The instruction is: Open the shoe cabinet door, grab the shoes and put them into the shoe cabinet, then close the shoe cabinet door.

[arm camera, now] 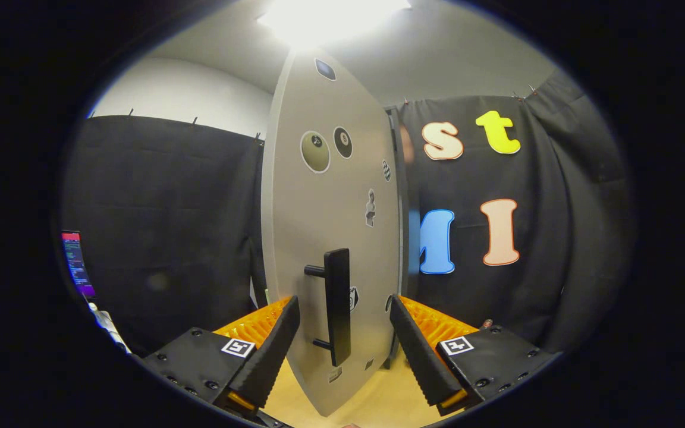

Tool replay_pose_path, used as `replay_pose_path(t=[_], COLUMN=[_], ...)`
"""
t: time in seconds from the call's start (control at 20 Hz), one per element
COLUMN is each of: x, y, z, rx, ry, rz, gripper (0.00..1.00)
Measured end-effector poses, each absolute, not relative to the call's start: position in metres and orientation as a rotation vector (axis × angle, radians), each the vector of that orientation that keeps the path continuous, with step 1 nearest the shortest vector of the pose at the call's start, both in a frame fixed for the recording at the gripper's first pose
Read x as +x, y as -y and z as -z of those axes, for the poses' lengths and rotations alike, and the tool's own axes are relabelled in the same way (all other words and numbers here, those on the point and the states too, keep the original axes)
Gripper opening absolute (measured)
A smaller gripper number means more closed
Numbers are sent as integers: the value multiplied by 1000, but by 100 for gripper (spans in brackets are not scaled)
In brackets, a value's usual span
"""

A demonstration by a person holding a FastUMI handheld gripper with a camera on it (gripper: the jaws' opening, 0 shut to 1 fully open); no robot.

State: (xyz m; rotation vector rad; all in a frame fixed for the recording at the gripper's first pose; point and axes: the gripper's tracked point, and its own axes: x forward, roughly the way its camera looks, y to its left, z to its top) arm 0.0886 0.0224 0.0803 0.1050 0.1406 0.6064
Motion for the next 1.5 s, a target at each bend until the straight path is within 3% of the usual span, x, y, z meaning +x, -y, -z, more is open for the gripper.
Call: replay_pose_path(t=[1.5], x=[157], y=[-239], z=[-63], rx=[28], ry=[-152], rz=[-706], gripper=[98])
